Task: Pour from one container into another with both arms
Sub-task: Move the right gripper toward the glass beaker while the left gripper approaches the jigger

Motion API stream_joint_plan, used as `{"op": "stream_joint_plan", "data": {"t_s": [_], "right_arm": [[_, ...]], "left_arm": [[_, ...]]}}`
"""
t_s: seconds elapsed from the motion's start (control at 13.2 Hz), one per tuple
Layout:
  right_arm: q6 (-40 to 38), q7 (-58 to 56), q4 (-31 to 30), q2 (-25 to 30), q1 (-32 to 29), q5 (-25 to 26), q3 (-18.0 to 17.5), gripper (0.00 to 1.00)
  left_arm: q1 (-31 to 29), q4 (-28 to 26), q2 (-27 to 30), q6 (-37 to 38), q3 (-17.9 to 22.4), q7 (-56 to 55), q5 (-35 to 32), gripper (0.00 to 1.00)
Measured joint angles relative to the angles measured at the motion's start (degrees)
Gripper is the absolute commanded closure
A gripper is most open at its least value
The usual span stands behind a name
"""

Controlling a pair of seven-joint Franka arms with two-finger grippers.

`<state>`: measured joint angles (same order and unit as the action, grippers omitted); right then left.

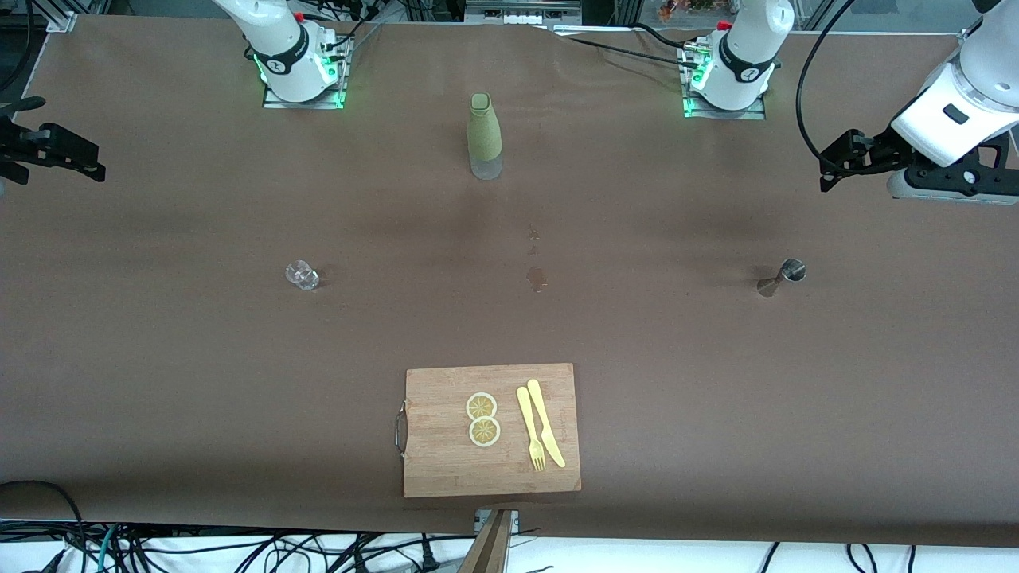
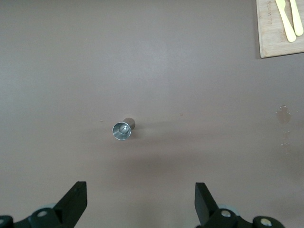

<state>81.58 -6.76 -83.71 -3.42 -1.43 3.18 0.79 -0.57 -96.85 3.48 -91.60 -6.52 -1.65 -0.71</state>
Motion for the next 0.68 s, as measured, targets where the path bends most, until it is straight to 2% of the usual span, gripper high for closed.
{"op": "stream_joint_plan", "data": {"t_s": [0.38,0.68], "right_arm": [[0.0,0.0,0.0,0.0,0.0,0.0,0.0,0.00],[0.0,0.0,0.0,0.0,0.0,0.0,0.0,0.00]], "left_arm": [[0.0,-0.5,0.0,1.9,0.1,0.0,-2.5,0.00],[0.0,-0.5,0.1,2.7,1.7,1.3,-2.8,0.00]]}}
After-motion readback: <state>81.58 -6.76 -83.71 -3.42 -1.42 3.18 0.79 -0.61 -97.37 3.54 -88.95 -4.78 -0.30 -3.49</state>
